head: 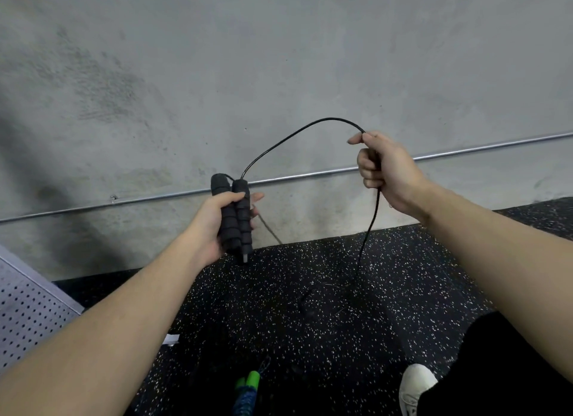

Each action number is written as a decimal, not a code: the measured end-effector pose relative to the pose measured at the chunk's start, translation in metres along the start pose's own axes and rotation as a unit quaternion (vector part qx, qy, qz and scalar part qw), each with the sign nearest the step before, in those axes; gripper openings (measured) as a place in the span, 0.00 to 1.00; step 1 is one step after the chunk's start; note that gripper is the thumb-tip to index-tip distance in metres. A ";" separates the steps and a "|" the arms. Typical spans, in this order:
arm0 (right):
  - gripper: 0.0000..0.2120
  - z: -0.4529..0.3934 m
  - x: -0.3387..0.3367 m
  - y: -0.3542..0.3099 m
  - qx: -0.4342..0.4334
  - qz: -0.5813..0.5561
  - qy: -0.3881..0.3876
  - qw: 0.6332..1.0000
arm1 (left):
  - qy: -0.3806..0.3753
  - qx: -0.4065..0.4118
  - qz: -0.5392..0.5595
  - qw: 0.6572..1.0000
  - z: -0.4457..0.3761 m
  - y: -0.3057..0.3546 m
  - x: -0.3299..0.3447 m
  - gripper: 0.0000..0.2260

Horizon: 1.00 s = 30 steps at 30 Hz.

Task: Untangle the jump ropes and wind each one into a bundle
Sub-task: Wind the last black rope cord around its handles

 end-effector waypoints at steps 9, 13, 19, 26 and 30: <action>0.10 0.002 -0.007 0.001 -0.094 0.200 0.010 0.975 | 0.153 0.046 0.064 0.985 -0.024 0.003 -0.015 0.19; 0.08 0.003 -0.007 0.009 -0.085 0.245 0.004 0.966 | 0.172 0.046 0.026 0.984 -0.026 -0.001 -0.024 0.24; 0.08 0.000 -0.008 0.007 -0.075 0.206 0.045 0.975 | 0.097 0.033 -0.017 0.995 -0.019 -0.004 -0.006 0.13; 0.09 0.001 -0.004 0.004 -0.056 0.214 0.047 0.974 | 0.094 0.049 -0.062 0.992 -0.020 -0.018 -0.006 0.20; 0.08 0.000 -0.009 0.013 -0.008 0.239 0.048 0.970 | 0.067 0.042 -0.049 0.996 -0.016 -0.018 0.002 0.14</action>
Point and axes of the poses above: each hand's wrist, its own z-axis away from the middle knuckle, its own x-axis out of the palm, y = z × x, the point moved 1 cm from there along -z, towards the middle knuckle, and after that the axes turned 14 degrees about y, right-handed, at the moved point
